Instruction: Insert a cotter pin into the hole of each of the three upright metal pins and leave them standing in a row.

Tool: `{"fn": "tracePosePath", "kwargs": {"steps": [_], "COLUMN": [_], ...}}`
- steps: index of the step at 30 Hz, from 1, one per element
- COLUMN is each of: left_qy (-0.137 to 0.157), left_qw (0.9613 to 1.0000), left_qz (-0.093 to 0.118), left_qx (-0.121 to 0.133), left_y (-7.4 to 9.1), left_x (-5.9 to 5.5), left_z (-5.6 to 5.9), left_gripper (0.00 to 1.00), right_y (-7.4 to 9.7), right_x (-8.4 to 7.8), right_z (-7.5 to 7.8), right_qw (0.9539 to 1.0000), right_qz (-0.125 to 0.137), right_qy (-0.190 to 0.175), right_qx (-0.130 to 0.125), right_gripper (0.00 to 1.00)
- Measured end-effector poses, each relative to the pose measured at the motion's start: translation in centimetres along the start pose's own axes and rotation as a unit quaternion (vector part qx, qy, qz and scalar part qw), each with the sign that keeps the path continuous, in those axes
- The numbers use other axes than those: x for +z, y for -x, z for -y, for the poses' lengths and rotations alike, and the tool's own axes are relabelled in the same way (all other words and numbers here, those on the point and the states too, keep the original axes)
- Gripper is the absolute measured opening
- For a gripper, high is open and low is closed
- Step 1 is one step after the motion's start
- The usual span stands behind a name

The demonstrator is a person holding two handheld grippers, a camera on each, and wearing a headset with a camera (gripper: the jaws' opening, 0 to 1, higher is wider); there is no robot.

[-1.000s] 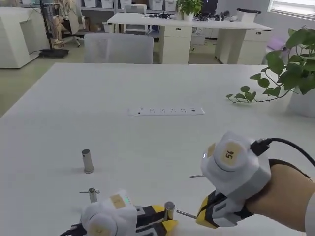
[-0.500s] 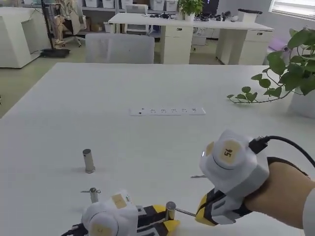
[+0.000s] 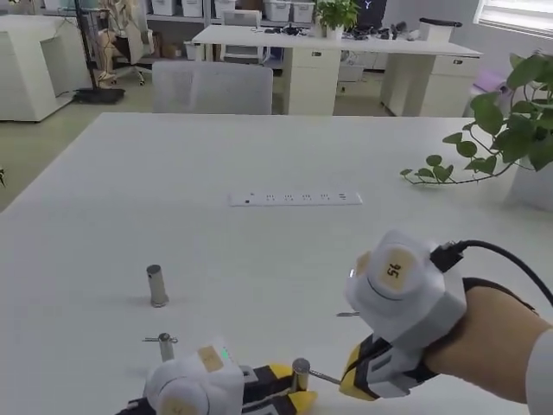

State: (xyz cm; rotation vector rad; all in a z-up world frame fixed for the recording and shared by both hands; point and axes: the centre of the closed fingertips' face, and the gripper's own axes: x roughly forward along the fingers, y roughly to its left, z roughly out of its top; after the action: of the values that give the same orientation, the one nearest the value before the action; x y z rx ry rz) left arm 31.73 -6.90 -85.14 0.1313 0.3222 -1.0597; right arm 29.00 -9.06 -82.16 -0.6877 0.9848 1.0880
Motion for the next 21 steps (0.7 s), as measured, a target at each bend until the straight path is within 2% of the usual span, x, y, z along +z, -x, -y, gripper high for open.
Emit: {"fn": "tracePosePath", "kwargs": {"steps": [8, 21], "left_qy": [0.001, 0.0], "left_qw": [1.0, 1.0], "left_qz": [0.001, 0.001], "left_qx": [-0.001, -0.001], "left_y": [0.0, 0.0], "left_x": [0.0, 0.0], "left_z": [0.1, 0.1], "left_gripper": [0.11, 0.11], "right_y": [-0.1, -0.8], "right_x": [1.0, 1.6], "right_z": [0.1, 0.3], "right_qw": [0.9999, 0.9998], "right_qz": [0.0, -0.005], "right_qy": [0.015, 0.02], "right_qx": [0.002, 0.003], "right_gripper": [0.04, 0.04]}}
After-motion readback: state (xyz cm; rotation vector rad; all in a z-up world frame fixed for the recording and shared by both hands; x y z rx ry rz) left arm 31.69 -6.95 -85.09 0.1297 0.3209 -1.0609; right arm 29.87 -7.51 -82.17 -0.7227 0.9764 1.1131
